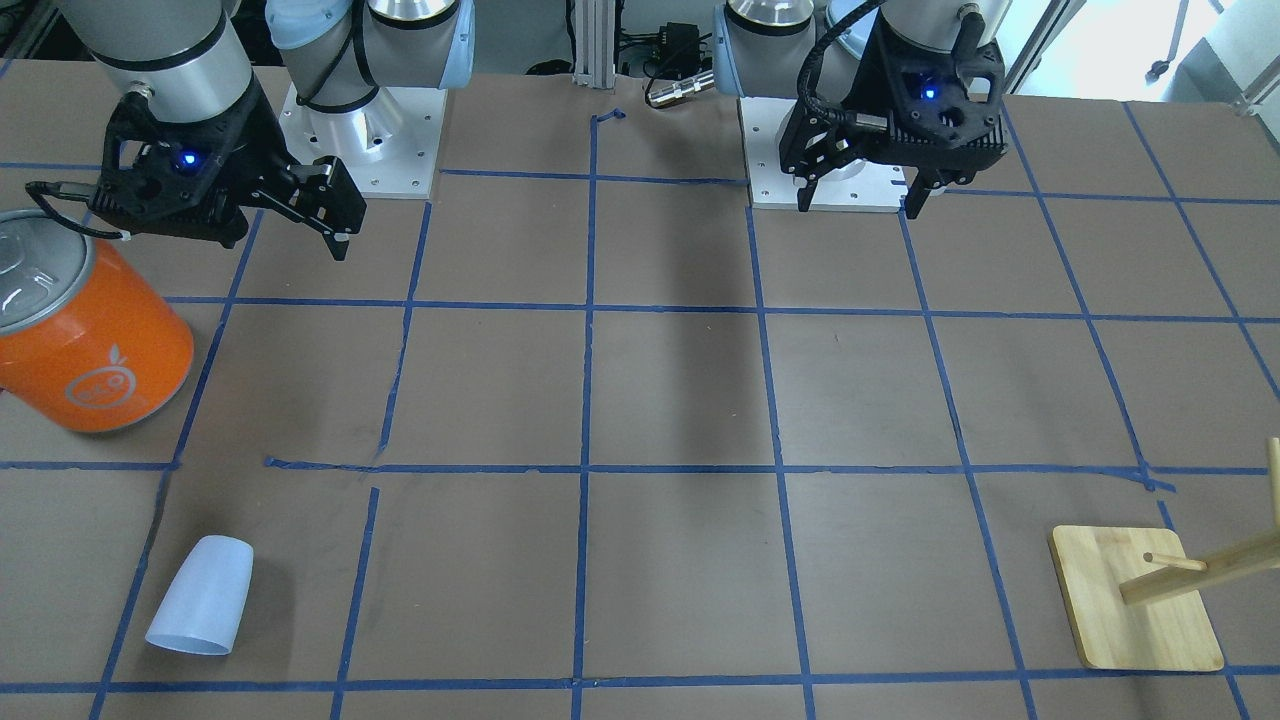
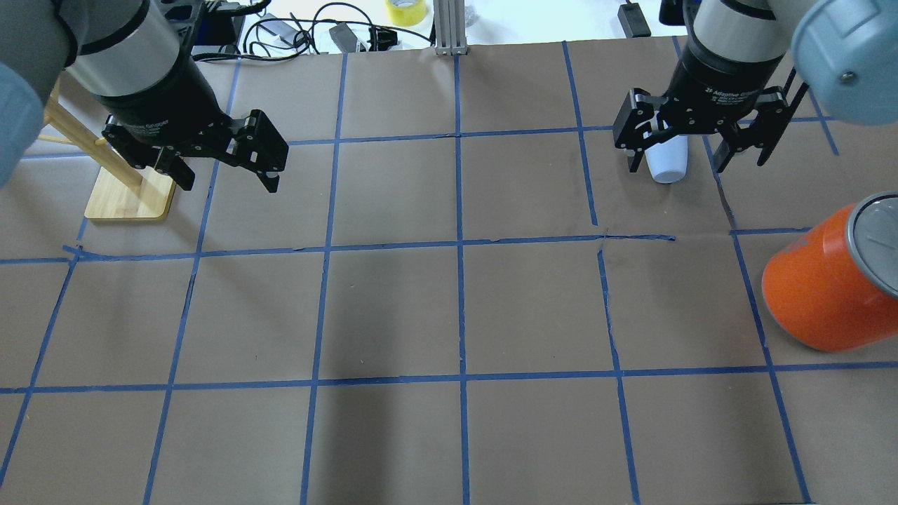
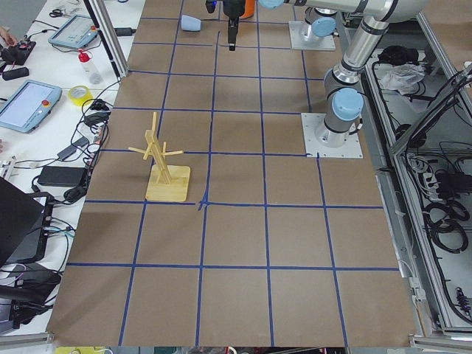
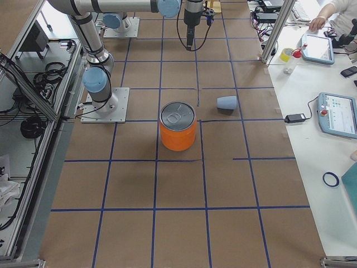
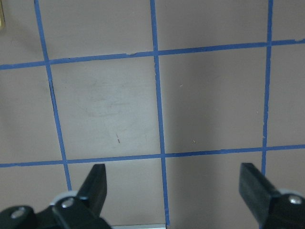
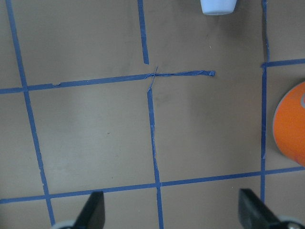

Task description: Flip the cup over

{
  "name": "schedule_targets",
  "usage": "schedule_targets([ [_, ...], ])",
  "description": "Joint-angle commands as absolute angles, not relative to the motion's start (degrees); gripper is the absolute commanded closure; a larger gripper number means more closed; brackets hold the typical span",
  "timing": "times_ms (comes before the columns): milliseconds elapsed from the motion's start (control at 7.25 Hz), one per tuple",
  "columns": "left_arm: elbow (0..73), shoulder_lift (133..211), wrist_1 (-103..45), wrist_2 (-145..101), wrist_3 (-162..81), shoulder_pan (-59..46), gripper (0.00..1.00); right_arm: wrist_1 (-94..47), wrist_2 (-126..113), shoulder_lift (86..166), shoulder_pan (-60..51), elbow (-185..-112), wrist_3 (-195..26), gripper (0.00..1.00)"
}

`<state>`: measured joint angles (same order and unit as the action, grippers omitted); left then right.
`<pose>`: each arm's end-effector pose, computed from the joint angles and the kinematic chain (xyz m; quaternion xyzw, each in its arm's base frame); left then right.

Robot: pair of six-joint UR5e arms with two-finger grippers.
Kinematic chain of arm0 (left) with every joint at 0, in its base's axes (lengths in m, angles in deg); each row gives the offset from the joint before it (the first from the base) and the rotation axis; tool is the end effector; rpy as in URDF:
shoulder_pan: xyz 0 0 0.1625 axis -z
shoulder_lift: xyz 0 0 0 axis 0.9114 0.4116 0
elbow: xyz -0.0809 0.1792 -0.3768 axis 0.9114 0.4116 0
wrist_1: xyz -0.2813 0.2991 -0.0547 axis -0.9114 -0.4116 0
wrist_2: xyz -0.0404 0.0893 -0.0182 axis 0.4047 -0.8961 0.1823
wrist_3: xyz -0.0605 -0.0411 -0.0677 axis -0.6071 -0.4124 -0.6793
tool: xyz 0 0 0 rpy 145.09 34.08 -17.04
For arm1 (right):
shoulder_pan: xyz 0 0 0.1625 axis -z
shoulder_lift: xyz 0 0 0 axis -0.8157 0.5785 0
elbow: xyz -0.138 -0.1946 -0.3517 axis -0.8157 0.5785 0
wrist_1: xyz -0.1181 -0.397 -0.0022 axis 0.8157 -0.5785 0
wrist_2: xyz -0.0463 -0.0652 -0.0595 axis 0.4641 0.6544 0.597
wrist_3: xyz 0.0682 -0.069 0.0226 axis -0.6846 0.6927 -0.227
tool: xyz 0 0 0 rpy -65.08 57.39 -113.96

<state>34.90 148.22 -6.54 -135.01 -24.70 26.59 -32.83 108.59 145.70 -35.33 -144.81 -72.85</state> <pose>-0.1493 -0.4550 0.5217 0.0298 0.9995 -0.0074 0.0114 0.1294 -0.4877 0.4869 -0.0426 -0.9986 -0.0247 0.0198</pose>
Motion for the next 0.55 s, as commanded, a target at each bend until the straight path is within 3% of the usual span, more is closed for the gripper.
schedule_targets([
  [0, 34.9, 148.2, -6.5, -135.0, -24.7, 26.6, 0.0, -32.6, 108.7, 145.6, -35.3, -144.8, -72.5, 0.0],
  [414, 34.9, 148.2, -6.5, -135.0, -24.7, 26.6, 0.0, -32.6, 108.9, 145.7, -35.3, -144.7, -73.2, 0.0],
])
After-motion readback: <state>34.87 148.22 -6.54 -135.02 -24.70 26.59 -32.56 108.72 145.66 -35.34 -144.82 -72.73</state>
